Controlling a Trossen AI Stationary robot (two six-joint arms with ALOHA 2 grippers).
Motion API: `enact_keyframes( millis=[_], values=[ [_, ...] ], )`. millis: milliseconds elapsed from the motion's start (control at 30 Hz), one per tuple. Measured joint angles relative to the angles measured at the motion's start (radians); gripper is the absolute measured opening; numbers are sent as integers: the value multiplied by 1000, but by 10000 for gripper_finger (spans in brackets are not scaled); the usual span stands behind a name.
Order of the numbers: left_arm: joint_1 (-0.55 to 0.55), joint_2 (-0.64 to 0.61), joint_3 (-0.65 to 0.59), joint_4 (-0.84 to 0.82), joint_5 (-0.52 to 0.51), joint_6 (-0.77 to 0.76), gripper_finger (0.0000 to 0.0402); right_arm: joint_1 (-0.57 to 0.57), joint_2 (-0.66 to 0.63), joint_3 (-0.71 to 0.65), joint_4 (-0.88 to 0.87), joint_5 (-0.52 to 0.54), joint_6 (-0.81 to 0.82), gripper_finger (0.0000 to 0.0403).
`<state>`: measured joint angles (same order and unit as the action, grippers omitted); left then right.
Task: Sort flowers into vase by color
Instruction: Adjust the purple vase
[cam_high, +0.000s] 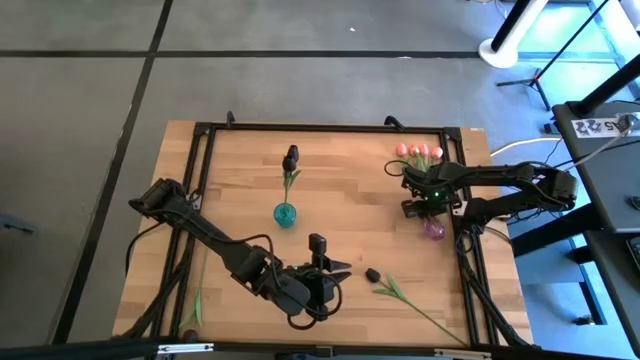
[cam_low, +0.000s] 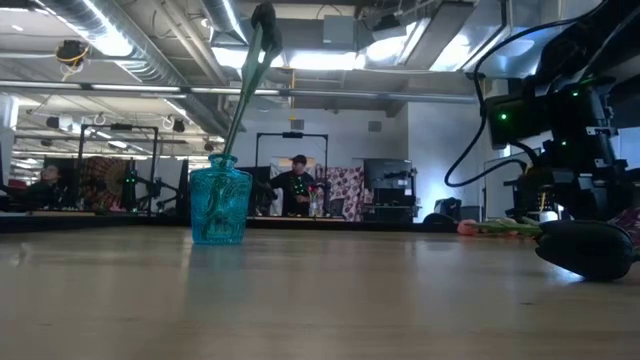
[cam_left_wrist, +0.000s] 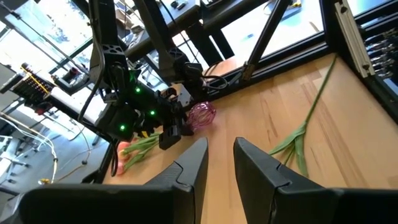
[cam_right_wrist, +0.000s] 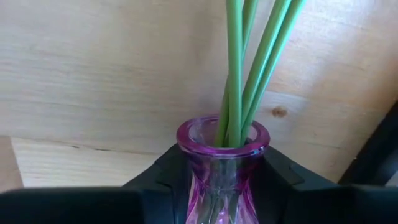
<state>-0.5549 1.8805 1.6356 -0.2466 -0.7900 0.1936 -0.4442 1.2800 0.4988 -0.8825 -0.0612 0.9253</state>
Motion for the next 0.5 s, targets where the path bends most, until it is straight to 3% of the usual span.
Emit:
enact_keyframes(
  millis=[300, 500],
  values=[
    [0, 0, 0, 0, 0, 23, 74, 0, -45, -3, 0, 9, 15, 126],
    [0, 0, 0, 0, 0, 23, 74, -2, -82, -4, 8, 76, 39, 125]
  ],
)
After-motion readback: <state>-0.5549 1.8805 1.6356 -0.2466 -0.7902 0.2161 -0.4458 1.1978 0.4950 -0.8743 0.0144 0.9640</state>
